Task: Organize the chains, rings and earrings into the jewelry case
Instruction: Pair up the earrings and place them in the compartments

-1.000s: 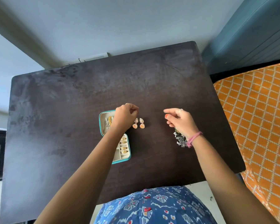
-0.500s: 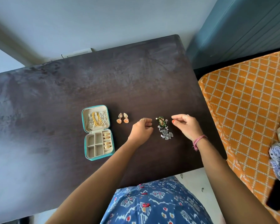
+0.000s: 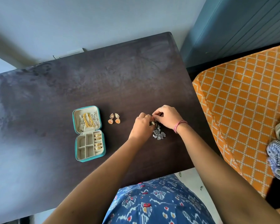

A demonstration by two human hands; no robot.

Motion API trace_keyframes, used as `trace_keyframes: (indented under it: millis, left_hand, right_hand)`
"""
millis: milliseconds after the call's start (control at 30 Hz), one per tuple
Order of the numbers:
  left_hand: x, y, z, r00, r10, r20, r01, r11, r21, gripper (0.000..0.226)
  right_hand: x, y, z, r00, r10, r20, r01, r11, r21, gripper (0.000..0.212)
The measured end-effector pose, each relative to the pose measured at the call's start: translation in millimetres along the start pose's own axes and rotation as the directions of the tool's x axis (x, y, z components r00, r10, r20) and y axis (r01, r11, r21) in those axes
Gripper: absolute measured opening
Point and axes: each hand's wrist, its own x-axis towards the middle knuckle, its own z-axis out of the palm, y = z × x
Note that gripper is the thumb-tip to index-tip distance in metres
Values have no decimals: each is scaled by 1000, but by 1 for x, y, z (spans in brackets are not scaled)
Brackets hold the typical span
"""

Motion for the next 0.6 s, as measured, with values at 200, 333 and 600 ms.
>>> trace_keyframes:
  millis: [200,333,600]
  left_hand:
    - [-1,-3,1,998,-64,-1,63,995,-71,11]
    - [-4,-6,-2,984,-176,8,174,961,-214,11]
    - [-11,-9,-7,964,-263,28,245,848,-470,13]
  right_hand:
    - [2,3,-3,999,18,43,-18,1000,-2,16]
    - [3,7,-13,993,115,2,-114,975,191,22]
    - [-12,13,-24,916,381,124,-285,403,870,5]
